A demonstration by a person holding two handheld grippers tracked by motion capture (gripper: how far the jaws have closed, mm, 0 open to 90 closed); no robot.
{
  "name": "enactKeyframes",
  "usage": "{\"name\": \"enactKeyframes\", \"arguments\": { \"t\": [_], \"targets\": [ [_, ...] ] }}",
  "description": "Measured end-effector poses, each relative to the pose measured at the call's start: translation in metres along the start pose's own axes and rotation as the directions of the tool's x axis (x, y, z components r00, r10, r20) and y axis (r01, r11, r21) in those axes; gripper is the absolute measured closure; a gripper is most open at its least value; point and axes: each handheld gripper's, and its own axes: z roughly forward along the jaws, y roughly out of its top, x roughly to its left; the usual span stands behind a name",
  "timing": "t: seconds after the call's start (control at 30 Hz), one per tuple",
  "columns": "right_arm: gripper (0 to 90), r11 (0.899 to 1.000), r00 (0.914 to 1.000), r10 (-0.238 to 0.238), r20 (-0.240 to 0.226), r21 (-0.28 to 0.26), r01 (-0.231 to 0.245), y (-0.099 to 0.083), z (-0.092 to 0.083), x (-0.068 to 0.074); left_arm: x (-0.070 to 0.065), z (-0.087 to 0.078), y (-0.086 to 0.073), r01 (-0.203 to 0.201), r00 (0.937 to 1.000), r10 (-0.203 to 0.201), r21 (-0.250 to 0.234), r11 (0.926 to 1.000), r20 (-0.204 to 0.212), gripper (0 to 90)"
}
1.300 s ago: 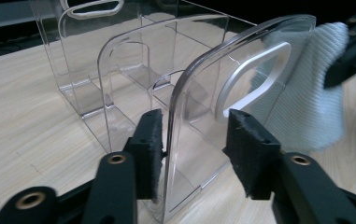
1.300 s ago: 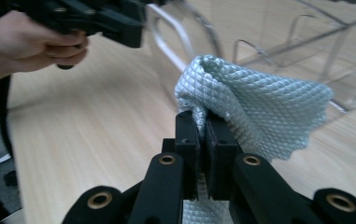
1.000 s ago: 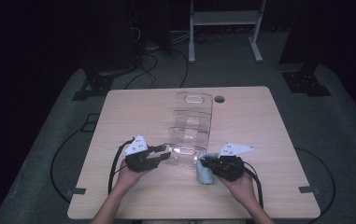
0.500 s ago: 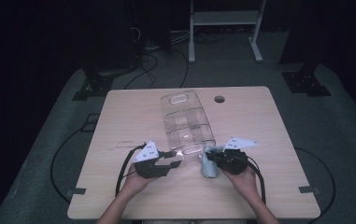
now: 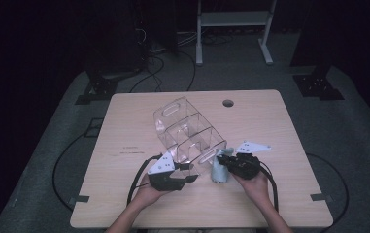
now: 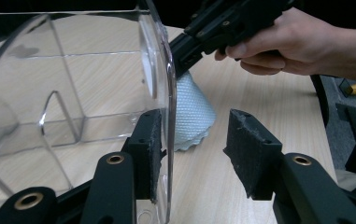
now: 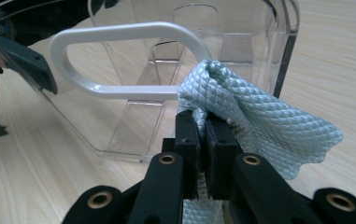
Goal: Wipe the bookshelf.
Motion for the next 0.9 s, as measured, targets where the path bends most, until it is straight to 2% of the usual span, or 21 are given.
{"name": "enactKeyframes", "arguments": {
  "t": [0.2,0.3,0.53,0.67,0.8,0.9],
  "targets": [
    [84.9,1.000,1.0000,-0.003,0.002,0.000,0.003,0.000,0.000,-0.001,-0.001,0.000,0.001,-0.029,0.9993,0.028,0.009,0.9996,0.024,52.4],
    [84.9,1.000,1.0000,-0.006,0.007,0.000,0.006,0.000,-0.001,-0.001,0.000,-0.003,0.002,-0.038,0.9990,0.038,0.014,0.9992,0.022,49.1],
    [84.9,1.000,0.9999,-0.006,0.013,0.002,0.006,0.000,-0.001,-0.002,0.010,-0.019,0.003,-0.007,0.9999,0.007,-0.028,0.9996,0.010,44.4],
    [84.9,1.000,0.9999,0.001,0.010,0.001,-0.001,0.000,-0.001,-0.002,0.015,-0.027,0.005,0.002,1.0000,-0.002,-0.047,0.9989,-0.006,43.0],
    [84.8,1.000,1.0000,-0.002,0.008,0.000,0.002,-0.001,0.000,-0.003,0.023,-0.035,0.005,0.016,0.9986,-0.019,-0.060,0.9981,-0.049,42.2],
    [84.8,1.000,1.0000,-0.002,0.007,-0.001,0.002,-0.001,0.000,-0.003,0.027,-0.036,0.005,0.011,0.9966,-0.015,-0.053,0.9986,-0.081,41.0]
  ]
}}
